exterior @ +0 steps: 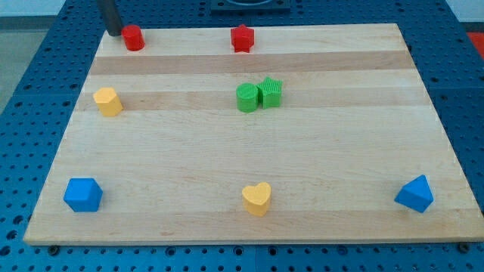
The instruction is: Push the red circle down and right a bit
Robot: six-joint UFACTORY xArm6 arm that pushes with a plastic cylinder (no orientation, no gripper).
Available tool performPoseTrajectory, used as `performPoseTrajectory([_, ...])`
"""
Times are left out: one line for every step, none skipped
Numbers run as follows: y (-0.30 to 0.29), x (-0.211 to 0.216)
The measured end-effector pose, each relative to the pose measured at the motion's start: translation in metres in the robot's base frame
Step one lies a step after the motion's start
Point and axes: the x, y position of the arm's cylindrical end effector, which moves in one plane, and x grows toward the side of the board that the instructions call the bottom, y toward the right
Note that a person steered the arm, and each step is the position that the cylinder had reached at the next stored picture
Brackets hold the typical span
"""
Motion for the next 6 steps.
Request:
performPoseTrajectory([0.006,0.007])
performPoseTrajectory([0.017,0.019])
performPoseTrajectory([0.024,0.032])
performPoseTrajectory([0.024,0.051])
performPoseTrajectory([0.024,0.049])
performPoseTrajectory([0.022,0.023])
